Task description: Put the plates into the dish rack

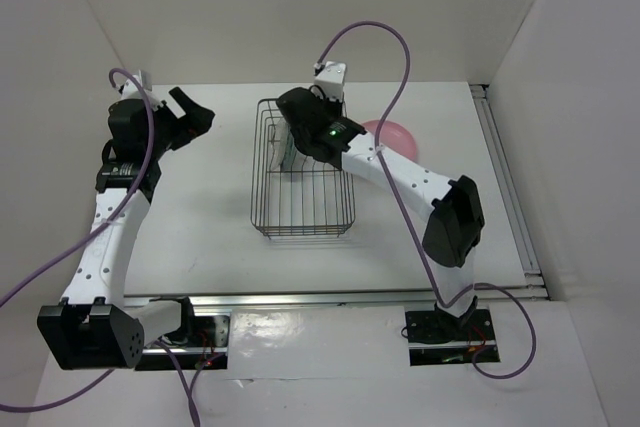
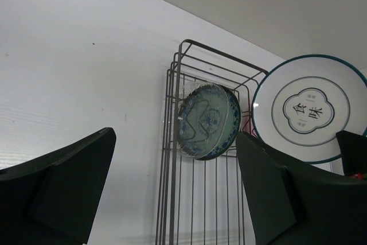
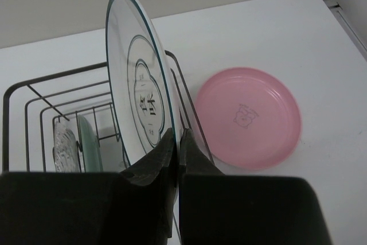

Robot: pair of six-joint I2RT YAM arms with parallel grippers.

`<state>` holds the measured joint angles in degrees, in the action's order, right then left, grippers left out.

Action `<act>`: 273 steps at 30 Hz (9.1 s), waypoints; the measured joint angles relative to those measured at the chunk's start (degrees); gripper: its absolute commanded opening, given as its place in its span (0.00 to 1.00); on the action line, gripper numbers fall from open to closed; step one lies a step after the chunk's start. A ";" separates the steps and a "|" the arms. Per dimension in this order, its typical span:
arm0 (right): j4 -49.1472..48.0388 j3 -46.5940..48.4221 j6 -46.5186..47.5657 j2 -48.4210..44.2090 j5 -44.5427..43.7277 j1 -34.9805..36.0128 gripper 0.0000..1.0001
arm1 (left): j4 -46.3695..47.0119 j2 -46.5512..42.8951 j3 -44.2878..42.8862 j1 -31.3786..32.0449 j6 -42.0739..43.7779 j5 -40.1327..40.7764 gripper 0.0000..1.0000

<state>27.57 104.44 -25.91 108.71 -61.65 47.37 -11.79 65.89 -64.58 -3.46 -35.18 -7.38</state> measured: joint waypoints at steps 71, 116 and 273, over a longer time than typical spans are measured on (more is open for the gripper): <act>2.47 0.66 -8.76 10.82 4.59 2.14 0.30 | 0.33 -1.66 0.11 -0.02 0.02 -3.06 1.00; -17.90 -41.13 -2.73 -12.70 61.96 -49.18 0.75 | 1.70 5.97 -0.55 -3.82 -0.79 -10.12 1.00; 21.81 15.21 10.56 12.61 -18.36 -1.90 0.00 | 1.62 13.42 -1.07 -12.55 -7.26 -21.97 1.00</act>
<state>49.39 119.66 -15.35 121.32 -80.01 45.47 -10.17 79.31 -65.65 -16.01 -42.44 -29.34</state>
